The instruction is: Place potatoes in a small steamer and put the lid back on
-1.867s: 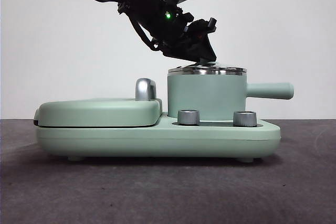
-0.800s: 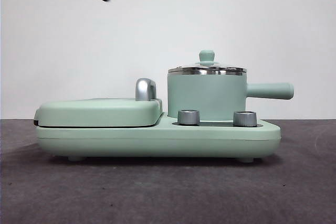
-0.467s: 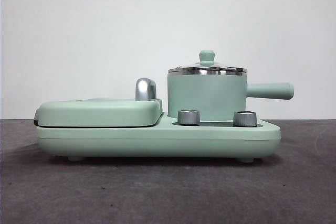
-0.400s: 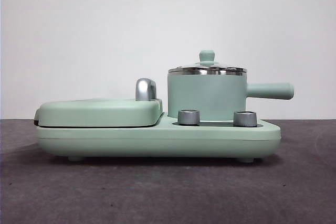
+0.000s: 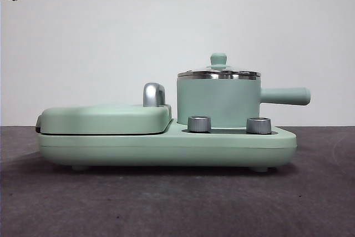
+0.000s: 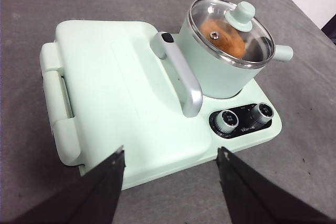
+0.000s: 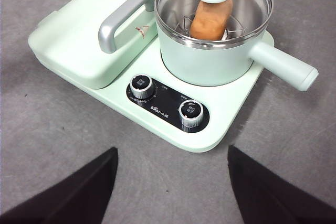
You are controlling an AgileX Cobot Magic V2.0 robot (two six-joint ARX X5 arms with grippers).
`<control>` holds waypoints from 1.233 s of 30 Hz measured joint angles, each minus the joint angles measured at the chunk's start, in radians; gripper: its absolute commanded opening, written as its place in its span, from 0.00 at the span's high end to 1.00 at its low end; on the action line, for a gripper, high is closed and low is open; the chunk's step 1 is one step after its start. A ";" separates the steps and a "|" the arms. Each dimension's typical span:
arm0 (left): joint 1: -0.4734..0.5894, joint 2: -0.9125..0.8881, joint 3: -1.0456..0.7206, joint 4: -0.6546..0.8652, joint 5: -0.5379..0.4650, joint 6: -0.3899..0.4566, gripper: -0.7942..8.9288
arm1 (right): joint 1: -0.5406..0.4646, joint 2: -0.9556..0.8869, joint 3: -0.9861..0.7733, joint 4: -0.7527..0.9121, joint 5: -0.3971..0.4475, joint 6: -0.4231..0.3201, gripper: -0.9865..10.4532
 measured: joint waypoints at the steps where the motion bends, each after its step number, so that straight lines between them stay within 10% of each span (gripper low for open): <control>1: 0.000 0.000 0.000 0.000 0.000 -0.001 0.63 | 0.000 0.000 0.000 0.000 0.000 0.000 0.63; 3: 0.000 -0.004 0.000 0.000 0.000 -0.002 0.65 | 0.000 -0.002 0.000 0.003 0.003 0.000 0.63; 5: 0.000 -0.008 0.000 0.001 0.000 -0.001 0.94 | 0.000 -0.003 0.000 0.011 0.005 0.000 0.85; 27: 0.002 -0.031 -0.003 -0.001 -0.005 0.054 0.91 | 0.000 -0.004 0.000 0.019 0.008 -0.004 0.90; 37: 0.204 -0.361 -0.379 0.256 -0.192 0.159 0.91 | 0.000 -0.004 0.000 0.020 0.008 -0.004 0.90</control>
